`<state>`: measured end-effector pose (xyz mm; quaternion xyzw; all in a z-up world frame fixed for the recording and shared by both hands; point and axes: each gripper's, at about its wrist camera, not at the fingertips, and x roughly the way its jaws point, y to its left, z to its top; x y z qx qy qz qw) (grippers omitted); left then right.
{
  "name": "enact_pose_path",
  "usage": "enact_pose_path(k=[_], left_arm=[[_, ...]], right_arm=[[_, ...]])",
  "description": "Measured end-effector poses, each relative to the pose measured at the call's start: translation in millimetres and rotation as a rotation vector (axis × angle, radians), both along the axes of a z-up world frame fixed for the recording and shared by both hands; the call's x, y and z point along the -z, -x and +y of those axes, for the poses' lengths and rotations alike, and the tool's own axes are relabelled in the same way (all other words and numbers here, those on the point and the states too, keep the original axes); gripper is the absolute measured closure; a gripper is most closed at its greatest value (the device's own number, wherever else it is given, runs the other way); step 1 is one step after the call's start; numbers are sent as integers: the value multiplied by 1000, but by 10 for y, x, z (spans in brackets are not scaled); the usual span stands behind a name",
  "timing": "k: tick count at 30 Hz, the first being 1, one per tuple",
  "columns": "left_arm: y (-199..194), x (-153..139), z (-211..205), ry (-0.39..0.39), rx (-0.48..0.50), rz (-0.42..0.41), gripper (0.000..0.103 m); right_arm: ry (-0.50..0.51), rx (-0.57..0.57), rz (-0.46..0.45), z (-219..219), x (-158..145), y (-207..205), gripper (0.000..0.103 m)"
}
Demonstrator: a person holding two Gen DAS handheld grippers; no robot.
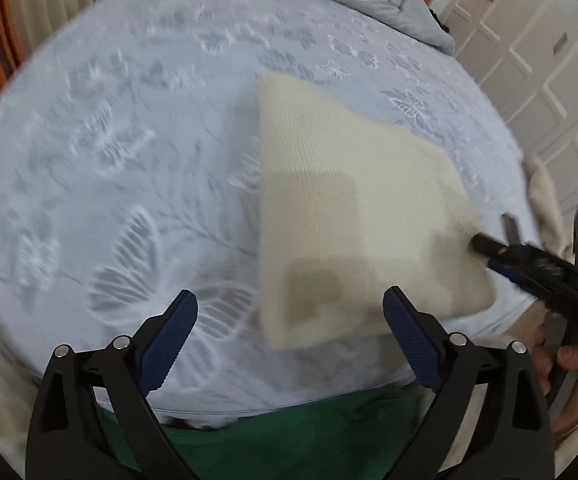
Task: Fold small clothes
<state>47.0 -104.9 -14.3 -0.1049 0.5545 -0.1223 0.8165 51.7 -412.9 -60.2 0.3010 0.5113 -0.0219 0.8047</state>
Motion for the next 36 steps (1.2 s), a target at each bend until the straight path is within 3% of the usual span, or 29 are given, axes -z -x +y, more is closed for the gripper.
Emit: enact_pose_path(k=[3,4,6,9,11,13,14,15,18,23,26,30,32,33,36], left_arm=[[-150,226,50,74,-58,82,8],[-206,311,61,94,-74,115,8],[-315,498,87,154,-112,179,5],[-412,693,67,226,-126,218,5],[-454,792,44,258,-128,238,5],[-496,873,30,306,-124,268,7],[-505,869,29,331,-118,266,26],[-504,831,-3,347,-88,262,33],[-447,608,-72,284,-35,212,45],[-190,150,159,275,-8,128,48],[92,-15,485,280,-8,118,48],[398,118,858,221,-33,158,46],[482,338,956,196,-60,216,45],[513,454,971,178,-76,236,42],[527,475,919,152,-70,178,31]], right_arm=[[-77,3,107,-19,350,-184,19],[-104,10,129,19,457,-217,14],[-99,7,110,100,511,-227,6],[-132,3,81,145,585,-242,5],[-160,-10,56,152,572,-253,15],[-154,-21,25,183,477,-224,44],[-145,-24,8,190,399,-212,50],[-128,-29,-13,226,306,-165,56],[-128,-35,-55,353,123,-50,59],[-173,-112,-108,715,-116,401,60],[-189,-180,-46,1031,-46,601,60],[-88,-242,113,1349,193,612,58],[-41,-250,135,1401,197,544,53],[-40,-244,145,1399,217,514,45],[-82,-204,173,1337,293,523,37]])
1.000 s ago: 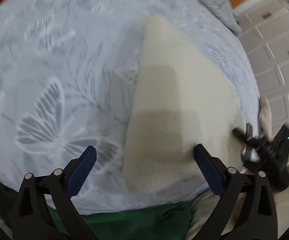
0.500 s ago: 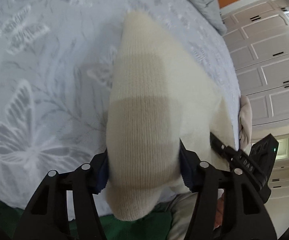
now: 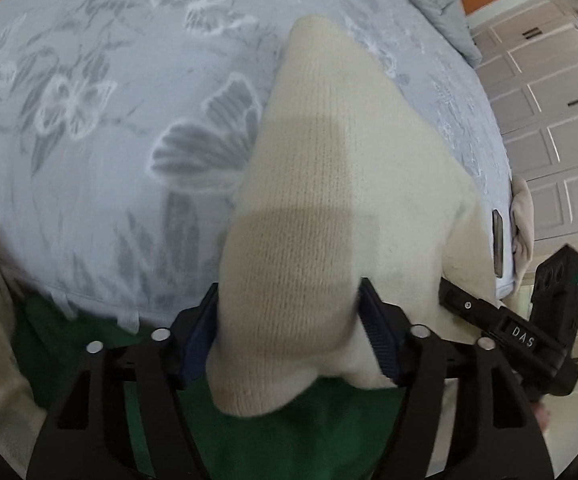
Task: Fold small clothes
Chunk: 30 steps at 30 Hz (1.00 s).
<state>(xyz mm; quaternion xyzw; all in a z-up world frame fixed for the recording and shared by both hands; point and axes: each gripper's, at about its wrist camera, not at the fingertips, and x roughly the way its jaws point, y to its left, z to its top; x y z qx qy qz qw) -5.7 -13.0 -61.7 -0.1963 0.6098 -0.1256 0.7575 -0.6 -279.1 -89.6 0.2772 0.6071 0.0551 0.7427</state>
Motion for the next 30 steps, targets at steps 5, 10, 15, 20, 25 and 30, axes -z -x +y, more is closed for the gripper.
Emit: enact_pose_path(k=[5,10,15,20,25,30], left_arm=[[-208,119,-88,35,-31,-15,12],[-152,17,-24,86,-20,-20,42],[-54,-525,124,97,-23,-114,47],[114,-1205,322,80,-8,-223,47],[262,-1940,416,93,-8,-406,47],[372,-2629,568,123,-6,-623,46]], right_arm=[[29,-18,-49,8,-84,176,52],[47,4,-192,124,-539,381,59],[18,-10,-299,202,-1048,444,61],[33,-47,-462,440,-1780,498,61],[65,-87,-699,599,-2578,576,61],[51,-113,-832,663,-2937,463,60]])
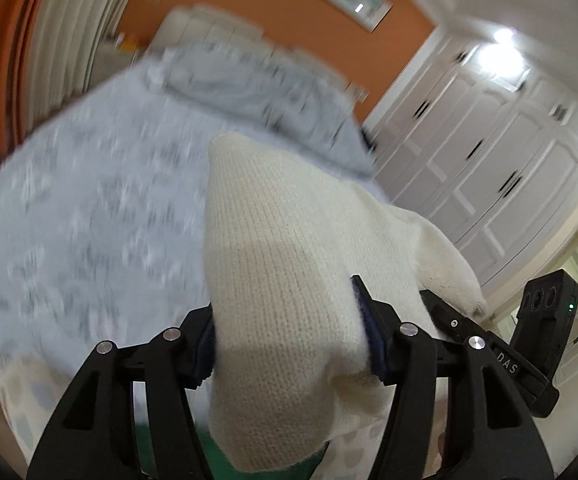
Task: Fold small clothes
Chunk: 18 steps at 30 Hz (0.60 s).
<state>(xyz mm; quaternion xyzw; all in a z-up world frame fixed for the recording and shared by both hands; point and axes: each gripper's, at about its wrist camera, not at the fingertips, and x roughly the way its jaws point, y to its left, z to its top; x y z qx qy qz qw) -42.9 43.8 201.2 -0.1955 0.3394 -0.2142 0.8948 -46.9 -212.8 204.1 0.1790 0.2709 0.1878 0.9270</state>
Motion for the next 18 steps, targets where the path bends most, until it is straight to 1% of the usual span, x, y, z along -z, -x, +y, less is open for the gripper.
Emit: enact_pose_path(k=[2,3,4,5,6,7,8,9,10,11,12,13,14,15,16,18], left_arm=[[-18,-116,54,0,-1,-46,45],[-37,-111,62,-7,-2,-56,44],[-96,-55,69,-18,-8,-53,43],[-152,23,79,-24,-13,-39,41],[-272,222,94,-35,-24,-7,37],[-376,441,96,-52,-42,25,35],[-461,683,88,-75,-52,59,27],[-532,972,66,-119,-69,101,24],[-616,1349,47,-203,-112,167,24],[-656,1641,48,-256,-133,229,25],[-655,1839,60,-285,-143,276,27],[-630,2076,96,-286,-148,341,27],[-600,2156,124,-259,-145,356,27],[-543,2251,166,-222,-153,367,27],[-520,2290,178,-220,-163,375,26],[-542,2339,165,-224,-162,384,25]], right_arm=[[-32,-8,41,0,182,-198,58],[-39,-9,76,-7,342,-319,54],[-39,-5,114,-8,551,-430,51],[-30,11,179,-29,906,-577,50],[-2,48,246,-50,1242,-671,49],[36,87,301,-72,1494,-703,48],[103,155,381,-98,1817,-710,48],[141,189,423,-121,2011,-664,49],[136,194,435,-156,2154,-560,49],[122,184,435,-167,2204,-498,49],[124,172,441,-164,2240,-455,49],[143,161,448,-150,2261,-433,49],[165,143,460,-127,2283,-452,47],[177,131,470,-111,2311,-499,42],[181,134,476,-93,2346,-550,37],[170,158,496,-102,2479,-623,35]])
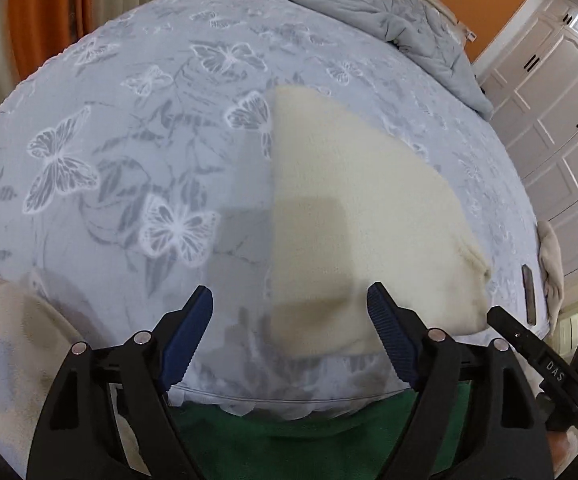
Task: Fold small clothes
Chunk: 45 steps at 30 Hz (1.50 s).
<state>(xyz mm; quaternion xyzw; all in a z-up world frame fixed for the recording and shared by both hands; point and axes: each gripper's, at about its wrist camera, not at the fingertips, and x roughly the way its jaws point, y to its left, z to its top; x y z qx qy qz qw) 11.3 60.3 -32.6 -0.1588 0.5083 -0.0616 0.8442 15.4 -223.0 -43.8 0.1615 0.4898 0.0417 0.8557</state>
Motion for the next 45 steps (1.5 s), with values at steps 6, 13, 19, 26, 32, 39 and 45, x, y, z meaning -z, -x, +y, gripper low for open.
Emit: enact_pose_path(k=[6,13,19,26,32,39,45], left_arm=[[-40,94,-91,-40,21,-33,16],[-30,148,-292,-174,86,-82,19],[-23,199,-397,-225,109,-79,17],[0,208,-441,-250,109,-83,18],[23,222,-494,-278,124,-84,18],[-1,62,-336,-129,75,-139,9],[-626,420,-13,163,-42,81,6]], right_arm=[[-26,-17,-14,9,164,-61,85],[50,-38,83,120,409,-113,81],[29,46,-83,88,-60,106,79],[18,-24,-135,302,-285,-234,79],[107,-85,1,332,104,-582,82],[58,53,-29,-20,-22,-641,27],[-226,53,138,-133,508,-1003,47]])
